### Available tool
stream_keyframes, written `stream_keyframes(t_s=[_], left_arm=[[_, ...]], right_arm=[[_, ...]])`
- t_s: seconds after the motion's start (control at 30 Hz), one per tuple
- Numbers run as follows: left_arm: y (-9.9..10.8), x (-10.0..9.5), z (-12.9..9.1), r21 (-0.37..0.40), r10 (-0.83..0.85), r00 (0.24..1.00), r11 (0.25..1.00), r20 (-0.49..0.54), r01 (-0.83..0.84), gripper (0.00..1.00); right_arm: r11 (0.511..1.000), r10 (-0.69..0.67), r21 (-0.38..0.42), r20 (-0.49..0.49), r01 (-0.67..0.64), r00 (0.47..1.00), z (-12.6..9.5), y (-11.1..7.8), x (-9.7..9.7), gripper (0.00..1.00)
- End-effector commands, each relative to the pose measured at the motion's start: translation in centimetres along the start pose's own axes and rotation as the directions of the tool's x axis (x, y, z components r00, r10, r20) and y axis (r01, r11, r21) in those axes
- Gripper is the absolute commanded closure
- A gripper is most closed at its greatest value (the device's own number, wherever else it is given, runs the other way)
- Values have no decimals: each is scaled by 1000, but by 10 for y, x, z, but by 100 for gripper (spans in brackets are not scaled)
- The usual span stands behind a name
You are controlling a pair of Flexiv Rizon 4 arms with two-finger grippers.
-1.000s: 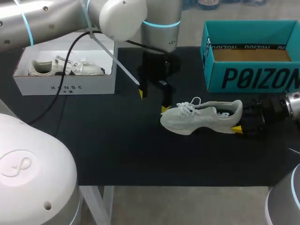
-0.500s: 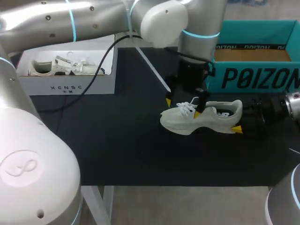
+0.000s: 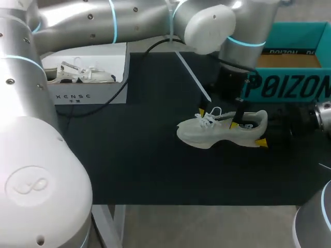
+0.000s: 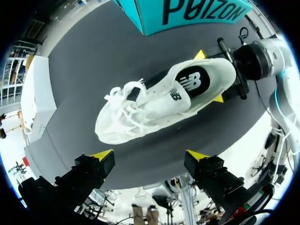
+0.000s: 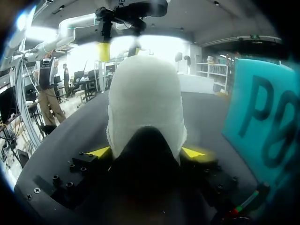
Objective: Take the shoe out of the shoebox, open the shoe tongue, remove and reinsert the insole, then place the shoe into the shoebox
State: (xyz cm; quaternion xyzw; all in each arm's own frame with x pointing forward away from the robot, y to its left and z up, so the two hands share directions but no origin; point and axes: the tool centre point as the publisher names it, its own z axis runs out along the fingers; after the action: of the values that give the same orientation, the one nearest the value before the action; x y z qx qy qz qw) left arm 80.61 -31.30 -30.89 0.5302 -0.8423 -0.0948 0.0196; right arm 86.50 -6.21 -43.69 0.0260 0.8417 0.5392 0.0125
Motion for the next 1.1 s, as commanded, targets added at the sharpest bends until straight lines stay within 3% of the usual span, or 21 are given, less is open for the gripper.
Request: stream_keyframes(t_s=[0.03, 0.4, 0.8, 1.1], left_arm=[[-2, 13, 0, 42, -45, 998, 998, 40, 44, 0], [-2, 28, 2, 196, -220, 974, 959, 53, 206, 0], [-24, 24, 9, 199, -290, 957, 938, -3, 284, 0], [-55, 46, 8, 204, -264, 964, 945, 22, 255, 0]], right_arm=[[1000, 1, 3, 3, -1, 1000, 6, -3, 1, 100], [1000, 1, 3, 3, -1, 1000, 6, -3, 1, 100], [1000, 1, 3, 3, -1, 1000, 6, -3, 1, 100], [1000, 1, 3, 3, -1, 1000, 6, -3, 1, 100]])
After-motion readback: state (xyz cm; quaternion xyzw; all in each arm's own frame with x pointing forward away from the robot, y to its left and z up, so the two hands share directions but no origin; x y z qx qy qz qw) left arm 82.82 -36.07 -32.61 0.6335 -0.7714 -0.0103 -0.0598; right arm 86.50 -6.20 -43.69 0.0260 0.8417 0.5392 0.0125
